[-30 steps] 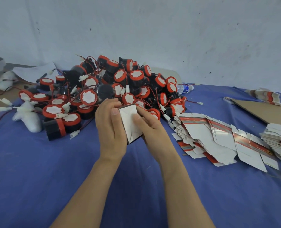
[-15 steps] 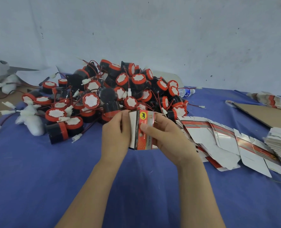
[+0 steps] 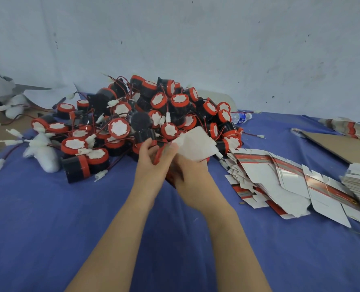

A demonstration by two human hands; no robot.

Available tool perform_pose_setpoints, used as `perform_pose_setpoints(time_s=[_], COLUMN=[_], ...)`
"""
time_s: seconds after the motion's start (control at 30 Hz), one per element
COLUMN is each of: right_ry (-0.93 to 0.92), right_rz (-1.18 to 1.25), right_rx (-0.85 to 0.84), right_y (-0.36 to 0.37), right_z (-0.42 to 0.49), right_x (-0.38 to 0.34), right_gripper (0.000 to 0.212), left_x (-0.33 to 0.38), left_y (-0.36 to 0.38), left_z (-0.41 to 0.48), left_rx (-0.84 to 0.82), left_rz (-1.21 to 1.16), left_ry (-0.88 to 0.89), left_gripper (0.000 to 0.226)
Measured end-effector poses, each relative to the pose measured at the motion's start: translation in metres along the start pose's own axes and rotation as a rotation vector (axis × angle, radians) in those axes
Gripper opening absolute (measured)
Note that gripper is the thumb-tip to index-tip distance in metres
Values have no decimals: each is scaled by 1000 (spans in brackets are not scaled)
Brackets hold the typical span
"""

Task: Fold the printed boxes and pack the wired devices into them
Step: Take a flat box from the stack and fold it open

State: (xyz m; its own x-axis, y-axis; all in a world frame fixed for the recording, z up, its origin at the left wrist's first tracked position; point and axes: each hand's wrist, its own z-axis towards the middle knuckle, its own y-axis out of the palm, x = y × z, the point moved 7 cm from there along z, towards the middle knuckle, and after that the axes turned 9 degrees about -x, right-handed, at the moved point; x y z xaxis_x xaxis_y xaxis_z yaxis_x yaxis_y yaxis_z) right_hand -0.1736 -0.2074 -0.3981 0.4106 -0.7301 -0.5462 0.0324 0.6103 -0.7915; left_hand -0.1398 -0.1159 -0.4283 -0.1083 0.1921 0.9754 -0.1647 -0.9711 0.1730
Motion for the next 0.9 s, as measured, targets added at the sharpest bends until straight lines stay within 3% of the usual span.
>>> perform_pose_setpoints(time_s=[0.07, 0.2, 0.3, 0.43, 0.47, 0.53, 0.57, 0.63, 0.73, 0.77, 0.83, 0.9], right_ry=[4, 111, 214, 274, 318, 376, 399, 423, 490, 518, 500, 478], right_rz=[-102, -53, 118, 489, 530, 733, 858, 967, 838, 908, 1147, 1180], right_rx=[-90, -90, 239, 760, 738, 416, 241, 66, 194, 256, 276, 238], right_y=[13, 8, -15, -46, -47, -25, -8, 11, 7, 6, 11, 17], right_z=[3, 3, -4, -28, -28, -17, -14, -12, -13, -15, -13, -10], right_x=[3, 15, 25, 47, 53, 64, 64, 61, 66, 71, 70, 63], right_gripper=[29, 18, 25, 28, 21, 9, 15, 14, 22, 26, 25, 24], left_x=[-4, -12, -17, -18, -16, -12, -9, -3, 1, 1, -4, -8], left_y=[-5, -10, -8, -15, -16, -13, -10, -6, -3, 0, 11, 16], left_z=[1, 4, 7, 7, 7, 6, 5, 2, 1, 1, 1, -1], left_rx=[17, 68, 57, 115, 119, 87, 62, 38, -13, -55, -138, -123], left_rz=[97, 333, 359, 335, 316, 305, 322, 329, 112, 25, -42, -56], left_ry=[-4, 12, -9, -10, -6, 30, 55, 106, 126, 107, 45, 18], left_gripper=[67, 39, 23, 21, 22, 26, 29, 31, 17, 25, 66, 83])
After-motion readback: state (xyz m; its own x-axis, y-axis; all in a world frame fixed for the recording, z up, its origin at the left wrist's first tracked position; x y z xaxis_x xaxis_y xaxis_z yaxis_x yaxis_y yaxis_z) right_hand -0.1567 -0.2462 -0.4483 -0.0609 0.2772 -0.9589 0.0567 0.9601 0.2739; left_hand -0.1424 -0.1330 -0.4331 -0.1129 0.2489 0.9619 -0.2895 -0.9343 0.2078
